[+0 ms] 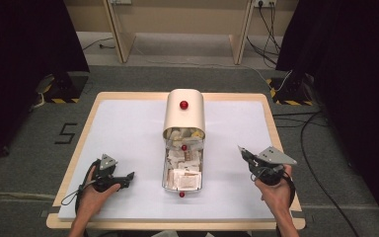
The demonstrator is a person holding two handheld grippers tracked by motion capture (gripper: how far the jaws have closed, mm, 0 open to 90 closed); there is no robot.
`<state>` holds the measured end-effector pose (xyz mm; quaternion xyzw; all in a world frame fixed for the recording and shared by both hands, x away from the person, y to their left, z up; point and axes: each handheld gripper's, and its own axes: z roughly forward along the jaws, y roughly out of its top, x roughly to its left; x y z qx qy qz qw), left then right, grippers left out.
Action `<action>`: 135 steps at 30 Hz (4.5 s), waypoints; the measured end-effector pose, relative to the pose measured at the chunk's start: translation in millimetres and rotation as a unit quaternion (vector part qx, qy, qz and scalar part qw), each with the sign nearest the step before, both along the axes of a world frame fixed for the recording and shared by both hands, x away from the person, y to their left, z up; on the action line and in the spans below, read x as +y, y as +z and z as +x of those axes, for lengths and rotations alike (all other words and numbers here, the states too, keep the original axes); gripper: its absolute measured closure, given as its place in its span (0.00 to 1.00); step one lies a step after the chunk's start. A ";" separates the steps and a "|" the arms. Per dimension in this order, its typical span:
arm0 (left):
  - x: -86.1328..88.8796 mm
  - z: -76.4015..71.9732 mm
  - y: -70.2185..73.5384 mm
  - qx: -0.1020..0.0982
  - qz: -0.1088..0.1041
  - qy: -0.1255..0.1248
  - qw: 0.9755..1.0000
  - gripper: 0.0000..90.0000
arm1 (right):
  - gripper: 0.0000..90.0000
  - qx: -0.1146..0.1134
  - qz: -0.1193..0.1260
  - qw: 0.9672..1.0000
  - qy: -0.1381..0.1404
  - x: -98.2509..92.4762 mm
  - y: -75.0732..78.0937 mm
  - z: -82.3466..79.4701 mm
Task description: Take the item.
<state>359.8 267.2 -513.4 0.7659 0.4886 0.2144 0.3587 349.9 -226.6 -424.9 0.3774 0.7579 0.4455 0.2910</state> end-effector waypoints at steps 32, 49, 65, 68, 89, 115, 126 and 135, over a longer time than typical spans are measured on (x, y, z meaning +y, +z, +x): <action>0.0 0.0 -0.1 0.000 -0.001 0.000 1.000 0.16 | 0.99 0.026 -0.023 0.998 -0.050 -26.4 -20.9 12.3; 0.0 -0.1 0.0 0.000 -0.001 0.000 1.000 0.16 | 0.99 0.048 -0.037 0.997 -0.055 -26.8 -35.6 17.2; 0.0 0.0 -0.1 0.000 -0.001 0.000 1.000 0.16 | 0.99 0.058 -0.034 0.996 -0.056 -26.3 -42.6 21.3; 0.0 -0.1 0.0 0.000 0.000 0.000 1.000 0.16 | 0.98 0.060 -0.034 0.996 -0.053 -24.6 -45.8 23.3; -0.1 -0.2 0.0 0.000 0.000 0.000 1.000 0.16 | 0.76 0.071 -0.024 0.995 -0.063 -23.1 -53.3 27.1; 0.0 -0.1 -0.1 0.000 -0.001 0.000 1.000 0.16 | 0.35 0.089 0.055 0.991 -0.082 -23.7 -45.4 22.0; 0.0 -0.1 -0.1 0.000 -0.001 0.000 1.000 0.16 | 0.27 0.103 0.067 0.989 -0.081 -22.6 -42.1 11.7; 0.1 -0.1 -0.1 0.000 -0.002 -0.001 1.000 0.16 | 0.22 0.101 0.081 0.989 -0.078 -26.1 -42.2 -7.4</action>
